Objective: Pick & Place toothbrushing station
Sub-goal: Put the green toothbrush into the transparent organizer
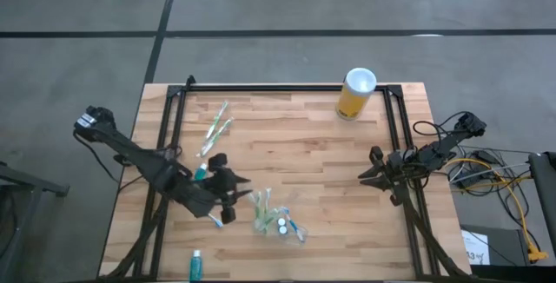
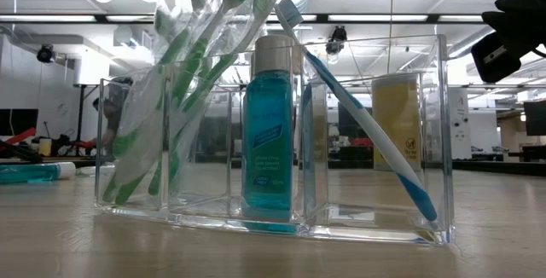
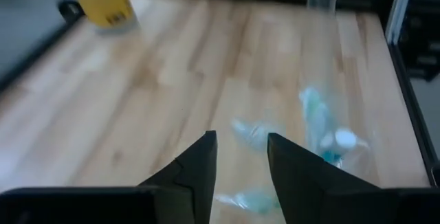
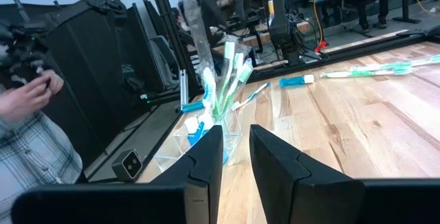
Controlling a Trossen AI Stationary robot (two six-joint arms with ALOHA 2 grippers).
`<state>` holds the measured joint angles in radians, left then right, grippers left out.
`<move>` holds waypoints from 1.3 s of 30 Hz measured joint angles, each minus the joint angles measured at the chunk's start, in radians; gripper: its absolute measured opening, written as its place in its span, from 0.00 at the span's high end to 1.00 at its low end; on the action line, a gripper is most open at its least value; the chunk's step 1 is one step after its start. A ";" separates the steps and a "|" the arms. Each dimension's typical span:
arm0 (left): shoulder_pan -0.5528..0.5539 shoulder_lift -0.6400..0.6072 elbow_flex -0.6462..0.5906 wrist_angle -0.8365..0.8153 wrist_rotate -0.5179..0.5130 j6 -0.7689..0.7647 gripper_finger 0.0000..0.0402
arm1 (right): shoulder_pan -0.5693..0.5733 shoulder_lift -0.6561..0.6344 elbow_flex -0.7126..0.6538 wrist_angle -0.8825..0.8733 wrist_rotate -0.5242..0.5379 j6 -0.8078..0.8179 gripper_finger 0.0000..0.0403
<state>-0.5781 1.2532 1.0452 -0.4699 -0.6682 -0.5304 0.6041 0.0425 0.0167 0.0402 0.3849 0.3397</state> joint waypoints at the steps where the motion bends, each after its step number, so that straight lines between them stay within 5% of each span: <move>1: 0.000 -0.018 0.004 0.001 -0.024 0.015 0.66 | 0.000 0.000 0.000 0.000 0.000 0.000 0.83; 6: 0.003 -0.103 0.029 0.000 -0.153 0.082 0.66 | 0.000 0.000 0.000 0.000 0.000 0.000 0.82; 14: 0.034 -0.145 0.057 0.001 -0.223 0.102 0.64 | 0.000 0.000 0.000 0.000 0.000 0.000 0.79; 20: 0.104 -0.117 0.045 -0.084 -0.301 -0.119 0.63 | 0.000 0.000 0.000 0.000 0.000 0.000 0.80; 29: 0.408 -0.080 0.044 -0.234 0.057 -0.277 0.63 | 0.000 0.000 0.000 0.000 0.000 0.000 0.83; 35: 0.567 -0.066 0.044 -0.339 0.105 -0.292 0.63 | 0.000 0.000 0.000 0.000 0.000 0.000 0.82; 39: 0.708 -0.053 0.043 -0.403 0.231 -0.229 0.63 | 0.000 0.000 0.000 0.000 0.000 0.000 0.80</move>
<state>0.1297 1.2004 1.0886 -0.8727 -0.4368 -0.7593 0.6041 0.0429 0.0166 0.0402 0.3848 0.3397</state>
